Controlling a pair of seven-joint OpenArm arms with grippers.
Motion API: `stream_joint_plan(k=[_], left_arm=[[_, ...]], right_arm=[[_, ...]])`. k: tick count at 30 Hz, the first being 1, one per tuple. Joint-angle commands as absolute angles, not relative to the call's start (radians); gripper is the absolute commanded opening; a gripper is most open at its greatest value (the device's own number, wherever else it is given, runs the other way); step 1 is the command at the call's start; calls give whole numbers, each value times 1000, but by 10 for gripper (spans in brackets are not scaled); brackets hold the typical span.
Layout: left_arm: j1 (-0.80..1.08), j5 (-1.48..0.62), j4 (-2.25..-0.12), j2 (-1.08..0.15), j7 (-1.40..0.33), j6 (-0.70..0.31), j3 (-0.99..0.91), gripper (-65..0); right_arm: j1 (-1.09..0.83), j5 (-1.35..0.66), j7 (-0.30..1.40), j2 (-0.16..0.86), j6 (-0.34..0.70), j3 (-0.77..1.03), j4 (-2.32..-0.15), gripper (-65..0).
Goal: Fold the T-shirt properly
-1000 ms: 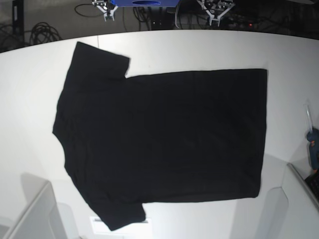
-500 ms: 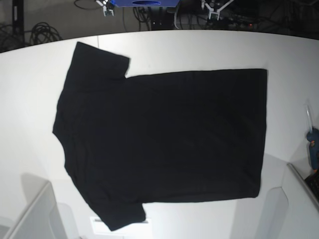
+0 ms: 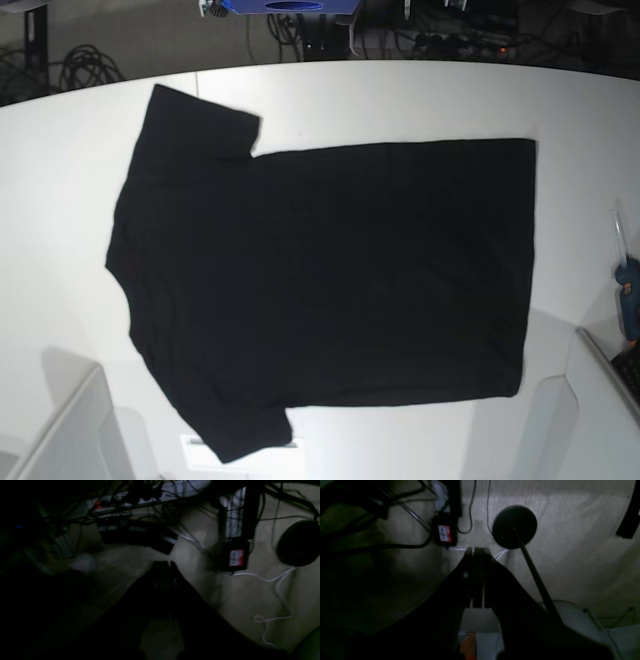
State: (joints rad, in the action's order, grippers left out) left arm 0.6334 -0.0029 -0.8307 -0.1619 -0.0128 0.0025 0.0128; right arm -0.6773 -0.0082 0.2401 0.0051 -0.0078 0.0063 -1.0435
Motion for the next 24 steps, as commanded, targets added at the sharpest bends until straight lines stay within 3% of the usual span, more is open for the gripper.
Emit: stream_joint_plan(k=[1, 11, 19, 24], left_arm=[[680, -5, -872, -174, -2, 5, 12, -650], [905, -12, -1231, -229, -4, 5, 7, -650], [1073, -211, -1558, -343, -4, 5, 10, -650], [1208, -231, -1767, -381, -5, 5, 1, -650]], right_arm=[[-720, -10, 251, 5, -8, 28, -1093, -650], [-967, -8, 406, -1, -8, 113, -1531, -650], [-1118, -5, 533, 2, -8, 113, -1847, -650], [-1179, -5, 602, 2, -8, 105, -1994, -650]])
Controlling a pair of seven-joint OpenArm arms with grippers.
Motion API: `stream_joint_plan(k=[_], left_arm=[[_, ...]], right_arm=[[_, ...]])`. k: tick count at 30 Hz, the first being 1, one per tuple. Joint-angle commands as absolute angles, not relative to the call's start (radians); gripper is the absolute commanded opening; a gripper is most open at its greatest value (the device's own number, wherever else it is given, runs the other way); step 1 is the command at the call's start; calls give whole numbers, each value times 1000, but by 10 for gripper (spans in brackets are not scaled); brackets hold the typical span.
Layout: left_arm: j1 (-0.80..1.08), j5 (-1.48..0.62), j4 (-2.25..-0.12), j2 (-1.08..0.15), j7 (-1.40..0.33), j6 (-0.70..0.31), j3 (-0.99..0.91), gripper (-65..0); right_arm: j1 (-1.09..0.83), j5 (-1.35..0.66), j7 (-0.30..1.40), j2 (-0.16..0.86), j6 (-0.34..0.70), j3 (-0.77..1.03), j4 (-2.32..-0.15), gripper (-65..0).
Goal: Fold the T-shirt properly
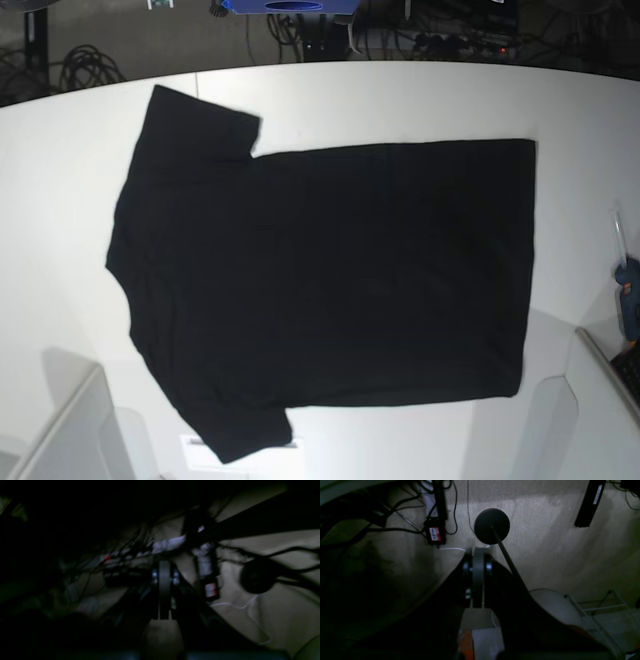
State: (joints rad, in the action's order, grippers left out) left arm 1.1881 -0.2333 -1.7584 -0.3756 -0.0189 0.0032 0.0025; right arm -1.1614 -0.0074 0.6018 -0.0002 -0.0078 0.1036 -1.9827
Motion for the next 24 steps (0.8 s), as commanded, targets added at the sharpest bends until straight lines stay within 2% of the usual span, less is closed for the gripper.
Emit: stream_joint_plan(k=[1, 6, 12, 17, 24], left_arm=[[1227, -228, -1796, -381, -5, 5, -1, -650], [1239, -226, -1827, -394, -7, 5, 4, -650], [1069, -232, -1618, -384, -156, 7, 12, -650], [967, -232, -1469, -383, -160, 7, 12, -650], [1010, -232, -1595, -386, -157, 7, 2, -650]], right_arm=[[-1187, -5, 608, 2, -8, 105, -2009, -650], [-1170, -5, 613, 7, -8, 110, -1994, -650], [-1038, -5, 613, 5, -8, 105, -1817, -650], [-947, -5, 613, 5, -8, 105, -1655, -650], [-975, -4, 611, 5, -8, 111, -1722, -650]])
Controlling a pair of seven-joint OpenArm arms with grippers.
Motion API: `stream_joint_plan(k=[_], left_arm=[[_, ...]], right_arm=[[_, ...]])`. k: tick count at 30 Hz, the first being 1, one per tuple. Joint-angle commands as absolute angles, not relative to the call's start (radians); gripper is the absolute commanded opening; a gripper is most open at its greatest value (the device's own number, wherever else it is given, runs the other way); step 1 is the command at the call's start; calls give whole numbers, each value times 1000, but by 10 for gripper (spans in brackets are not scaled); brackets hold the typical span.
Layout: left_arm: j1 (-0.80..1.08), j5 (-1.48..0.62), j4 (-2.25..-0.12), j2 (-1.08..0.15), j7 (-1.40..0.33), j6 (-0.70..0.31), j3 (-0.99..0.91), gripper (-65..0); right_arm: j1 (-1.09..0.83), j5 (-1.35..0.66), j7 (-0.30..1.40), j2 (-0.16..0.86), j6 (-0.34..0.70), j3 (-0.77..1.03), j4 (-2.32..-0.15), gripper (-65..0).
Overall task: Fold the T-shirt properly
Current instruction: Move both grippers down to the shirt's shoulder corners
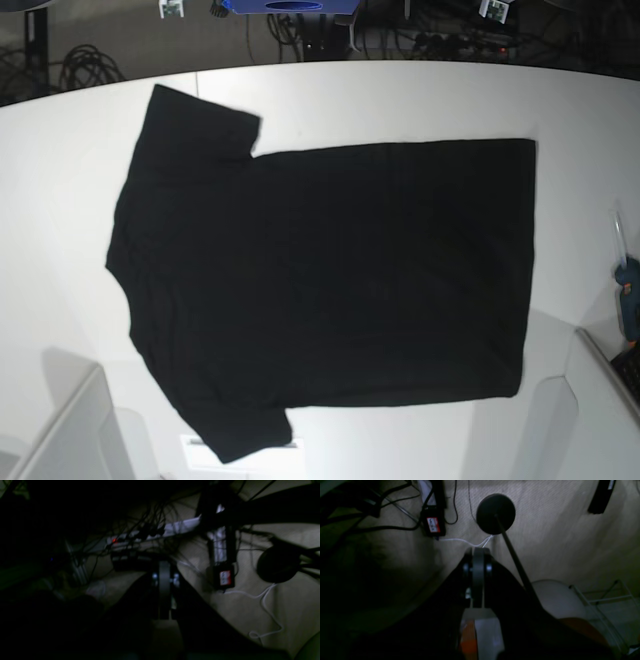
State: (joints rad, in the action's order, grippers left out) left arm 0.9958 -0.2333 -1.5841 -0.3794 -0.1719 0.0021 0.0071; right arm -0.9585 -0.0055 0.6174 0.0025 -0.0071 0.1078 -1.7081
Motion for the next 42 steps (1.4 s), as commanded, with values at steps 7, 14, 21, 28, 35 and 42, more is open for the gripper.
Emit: stream_joint_plan(k=[7, 14, 21, 28, 35, 42], left_arm=[[1072, -234, -1810, -390, -82, 5, -1, -650], [1072, -231, -1896, -392, 67, 5, -15, -650], [1030, -234, -1943, -386, 65, 5, -96, -650], [923, -236, -1943, -384, 62, 5, -102, -650], [889, -234, -1945, -352, 70, 5, -193, -650], [869, -234, -1942, -286, 70, 5, -308, -650]], right_arm=[[-989, -4, 608, 8, -8, 114, -1885, -650], [-894, -4, 607, -1, -8, 214, -1943, -650], [-794, -7, 607, -4, -5, 331, -1995, -650], [-668, -8, 542, -2, -4, 325, -1994, -650], [-596, -208, 470, -24, -4, 349, -1991, -650], [-582, -575, 472, -21, 5, 438, -1956, -354]])
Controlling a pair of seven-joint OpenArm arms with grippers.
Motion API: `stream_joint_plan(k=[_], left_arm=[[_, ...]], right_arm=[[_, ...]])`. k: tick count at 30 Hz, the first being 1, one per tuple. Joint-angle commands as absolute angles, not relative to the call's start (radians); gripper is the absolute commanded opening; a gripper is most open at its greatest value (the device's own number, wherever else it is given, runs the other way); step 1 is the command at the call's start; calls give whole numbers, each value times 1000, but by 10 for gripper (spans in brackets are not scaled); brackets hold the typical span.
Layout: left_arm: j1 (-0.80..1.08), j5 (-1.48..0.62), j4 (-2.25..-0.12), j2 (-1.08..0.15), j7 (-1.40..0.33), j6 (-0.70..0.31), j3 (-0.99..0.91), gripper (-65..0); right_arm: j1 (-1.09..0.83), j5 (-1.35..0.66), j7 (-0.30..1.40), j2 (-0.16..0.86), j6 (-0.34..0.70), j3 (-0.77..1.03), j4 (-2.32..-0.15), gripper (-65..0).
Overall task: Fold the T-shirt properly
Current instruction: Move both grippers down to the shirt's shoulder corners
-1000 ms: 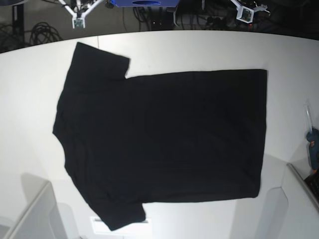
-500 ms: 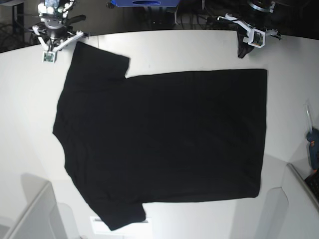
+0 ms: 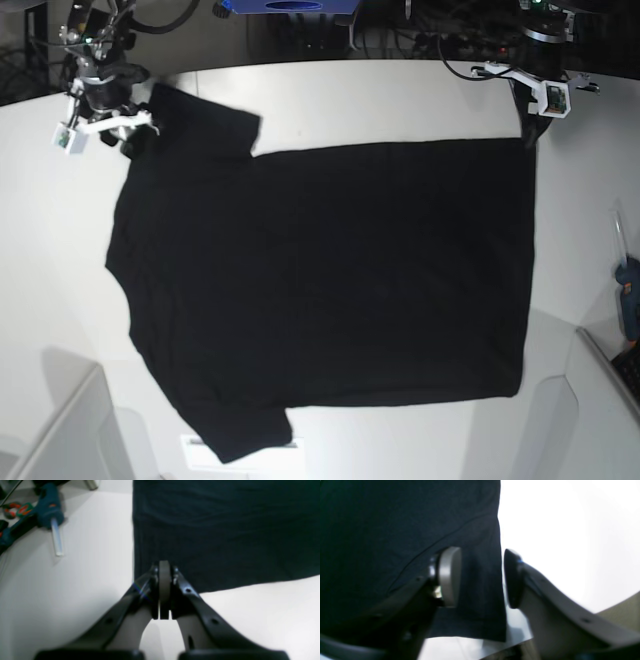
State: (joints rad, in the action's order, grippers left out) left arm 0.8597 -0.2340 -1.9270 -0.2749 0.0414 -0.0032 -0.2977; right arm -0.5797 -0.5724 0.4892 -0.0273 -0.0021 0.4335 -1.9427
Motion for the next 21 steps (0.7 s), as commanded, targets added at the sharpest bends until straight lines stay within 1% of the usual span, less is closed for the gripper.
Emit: stream_joint_plan(k=[1, 2, 4, 8, 9, 11, 13, 14, 15, 17, 21], left_arm=[[869, -234, -1942, -286, 70, 5, -314, -650], [869, -236, -1942, -286, 67, 5, -317, -650], [869, -236, -1940, -288, 64, 5, -320, -650], [872, -237, -1940, -286, 64, 5, -320, -650], [872, -240, -1939, -286, 64, 5, -320, -615], [872, -302, -1937, -286, 64, 5, -320, -507], [872, -412, -1934, -292, 62, 5, -321, -402], [872, -461, -1933, -297, 62, 5, -321, -357], [874, -498, -1929, -309, 62, 5, -321, -326], [874, -533, -1922, -331, 62, 5, -318, -298], [868, -539, -1885, -340, 62, 5, -315, -288]], right_arm=[[-582, -604, 472, -7, 28, 444, -1942, -333], [-581, -631, 472, 4, 65, 446, -1922, -315], [-568, -670, 472, 15, 122, 449, -1874, -300], [-547, -677, 472, 16, 140, 450, -1793, -297], [-541, -677, 472, 16, 140, 450, -1774, -297], [-527, -677, 472, 16, 142, 450, -1739, -297], [-521, -676, 470, 18, 142, 450, -1716, -299], [-518, -676, 470, 22, 142, 450, -1713, -299], [-518, -676, 470, 31, 142, 450, -1713, -299], [-519, -676, 470, 42, 142, 444, -1712, -300], [-526, -677, 472, 44, 142, 443, -1710, -300]])
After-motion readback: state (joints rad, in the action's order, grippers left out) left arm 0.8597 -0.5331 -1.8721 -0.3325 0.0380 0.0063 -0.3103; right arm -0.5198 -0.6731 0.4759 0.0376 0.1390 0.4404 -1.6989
